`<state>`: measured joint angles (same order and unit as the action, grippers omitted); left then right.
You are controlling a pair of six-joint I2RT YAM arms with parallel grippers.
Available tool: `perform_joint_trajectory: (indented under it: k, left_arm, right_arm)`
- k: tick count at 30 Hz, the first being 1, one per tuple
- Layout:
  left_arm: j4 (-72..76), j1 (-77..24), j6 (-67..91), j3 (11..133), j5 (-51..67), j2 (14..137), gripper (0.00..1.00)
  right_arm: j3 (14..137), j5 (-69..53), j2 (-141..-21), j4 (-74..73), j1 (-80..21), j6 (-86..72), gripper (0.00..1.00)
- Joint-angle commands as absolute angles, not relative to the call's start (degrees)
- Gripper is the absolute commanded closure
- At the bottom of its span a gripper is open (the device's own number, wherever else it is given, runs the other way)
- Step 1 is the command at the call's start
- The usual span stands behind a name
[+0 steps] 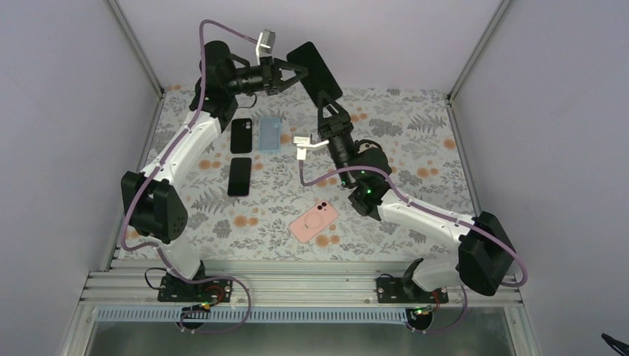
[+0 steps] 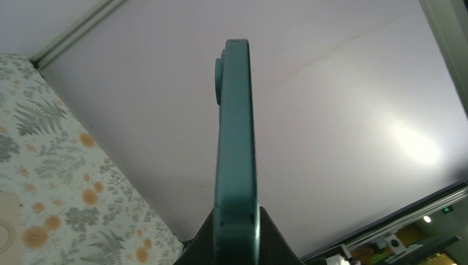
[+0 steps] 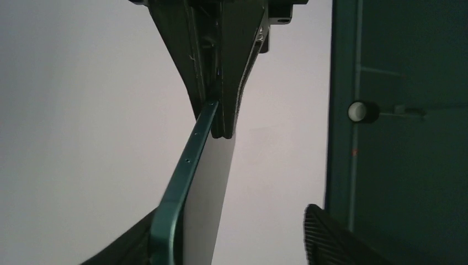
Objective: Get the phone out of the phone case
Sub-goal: Place the phone at the center of the board.
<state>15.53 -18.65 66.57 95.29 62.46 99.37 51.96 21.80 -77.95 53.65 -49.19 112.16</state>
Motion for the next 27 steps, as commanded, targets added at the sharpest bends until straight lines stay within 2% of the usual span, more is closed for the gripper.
perform_joint_trajectory:
  k: [1, 4, 8, 14, 19, 27]
  left_arm:
    - [10.7, -17.0, 58.1, 97.1, 61.6, 98.4, 0.98]
    - [6.9, -16.1, 53.9, 98.4, 61.1, 98.3, 0.98]
    - [3.5, -14.6, 50.2, 99.4, 60.4, 97.8, 0.98]
    - [-3.1, -11.9, 42.9, 99.4, 59.8, 97.0, 0.98]
    - [-17.2, -10.9, 27.4, 98.4, 57.7, 95.6, 0.98]
    - [-31.8, -10.5, 10.0, 87.5, 57.0, 92.5, 0.98]
  right_arm:
    - [54.2, 23.5, -75.0, 53.4, -49.9, 108.4, 0.36]
    - [54.3, 23.9, -73.6, 49.5, -49.9, 105.7, 0.21]
    - [56.9, 26.2, -71.7, 37.1, -49.8, 97.3, 0.02]
    - [57.7, 26.4, -68.7, 24.6, -48.8, 89.1, 0.01]
    - [59.3, 26.4, -67.0, 16.5, -46.8, 81.6, 0.01]
    - [60.8, 25.3, -65.3, 9.2, -42.8, 73.7, 0.01]
